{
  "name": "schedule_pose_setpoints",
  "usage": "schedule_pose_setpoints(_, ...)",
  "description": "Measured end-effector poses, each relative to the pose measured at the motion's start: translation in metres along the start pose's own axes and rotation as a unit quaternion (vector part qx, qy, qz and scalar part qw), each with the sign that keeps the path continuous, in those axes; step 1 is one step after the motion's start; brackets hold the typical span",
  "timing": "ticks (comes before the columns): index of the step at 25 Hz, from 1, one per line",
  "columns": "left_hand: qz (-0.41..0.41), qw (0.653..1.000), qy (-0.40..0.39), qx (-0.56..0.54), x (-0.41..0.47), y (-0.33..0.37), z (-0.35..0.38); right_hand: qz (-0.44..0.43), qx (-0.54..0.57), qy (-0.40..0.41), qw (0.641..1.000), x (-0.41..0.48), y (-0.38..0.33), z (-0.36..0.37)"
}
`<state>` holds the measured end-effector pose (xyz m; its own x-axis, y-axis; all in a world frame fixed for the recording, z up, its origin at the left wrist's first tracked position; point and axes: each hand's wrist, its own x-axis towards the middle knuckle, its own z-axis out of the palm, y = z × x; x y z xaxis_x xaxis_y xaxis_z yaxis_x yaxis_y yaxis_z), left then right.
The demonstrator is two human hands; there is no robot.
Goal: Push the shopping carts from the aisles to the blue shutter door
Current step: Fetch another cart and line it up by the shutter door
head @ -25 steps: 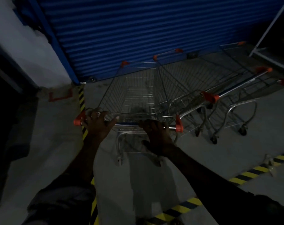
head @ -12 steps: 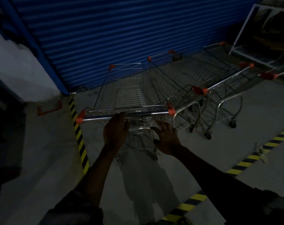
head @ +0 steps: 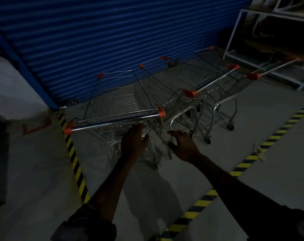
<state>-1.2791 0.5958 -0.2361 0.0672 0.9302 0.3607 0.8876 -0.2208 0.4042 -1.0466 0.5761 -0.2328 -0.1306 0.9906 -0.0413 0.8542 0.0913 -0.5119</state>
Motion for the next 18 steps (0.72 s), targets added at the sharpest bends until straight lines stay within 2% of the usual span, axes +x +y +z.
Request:
schedule_pose_setpoints(6, -0.025, 1.000, -0.002, -0.019, -0.021, 0.063, -0.013, -0.007, 0.082, 0.047, 0.995, -0.036, 0.016, -0.030)
schedule_pose_setpoints(10, -0.045, 0.997, -0.007, -0.066, -0.044, 0.124, -0.003, -0.005, 0.107, 0.063, 0.992, -0.077, 0.059, -0.061)
schedule_pose_setpoints(13, -0.023, 0.997, -0.006, -0.074, -0.064, 0.169, 0.009, -0.005, 0.118, 0.089, 0.989, -0.109, 0.098, -0.085)
schedule_pose_setpoints(18, 0.060, 0.995, 0.009, -0.078, -0.086, 0.241, 0.025, 0.012, 0.112, 0.138, 0.984, -0.161, 0.154, -0.123)
